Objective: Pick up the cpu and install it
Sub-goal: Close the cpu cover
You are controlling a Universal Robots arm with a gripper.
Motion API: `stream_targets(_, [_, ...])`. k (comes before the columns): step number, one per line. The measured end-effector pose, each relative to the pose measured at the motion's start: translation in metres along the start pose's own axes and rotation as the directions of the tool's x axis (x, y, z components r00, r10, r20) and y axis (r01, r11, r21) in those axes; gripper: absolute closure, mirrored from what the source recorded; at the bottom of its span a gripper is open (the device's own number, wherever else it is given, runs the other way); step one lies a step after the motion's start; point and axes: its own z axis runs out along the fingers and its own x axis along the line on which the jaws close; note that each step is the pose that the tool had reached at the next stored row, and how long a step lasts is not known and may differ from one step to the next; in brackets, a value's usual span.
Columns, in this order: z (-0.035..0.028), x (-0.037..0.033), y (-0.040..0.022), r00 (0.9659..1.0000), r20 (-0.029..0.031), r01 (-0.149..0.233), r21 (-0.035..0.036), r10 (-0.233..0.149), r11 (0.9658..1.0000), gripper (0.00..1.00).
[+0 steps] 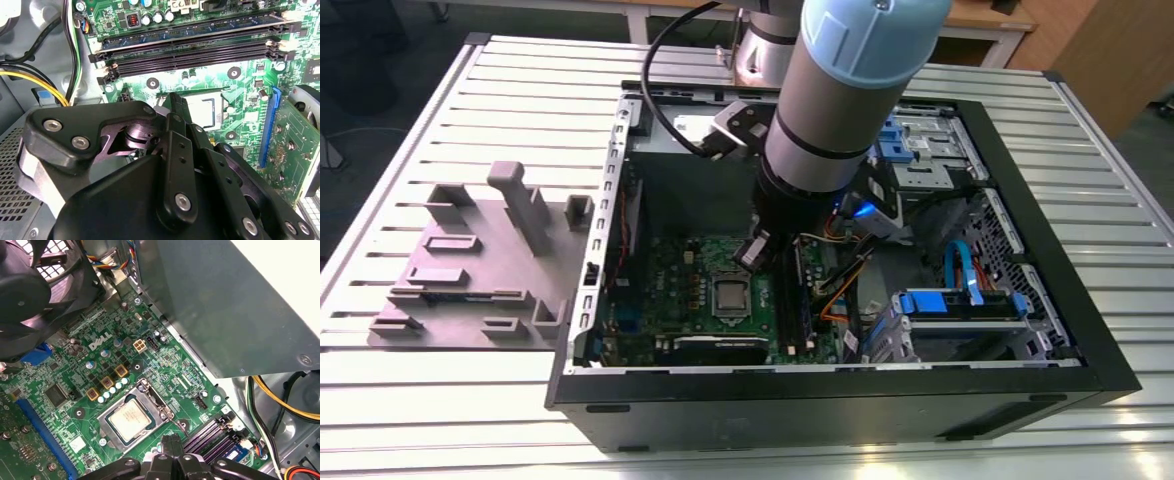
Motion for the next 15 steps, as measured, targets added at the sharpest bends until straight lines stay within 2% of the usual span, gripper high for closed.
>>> stream_targets(12, [-0.0009,0.0,0.0001,1.0,0.0001,0.0,-0.0001,0.0,1.0,0.9])
stream_targets(14, [-0.0009,0.0,0.0001,1.0,-0.0025,0.0,0.0021,0.0,1.0,0.9])
stream_targets(15, [-0.001,0.0,0.0002,1.0,-0.0069,-0.001,0.0056,0.001,1.0,0.9])
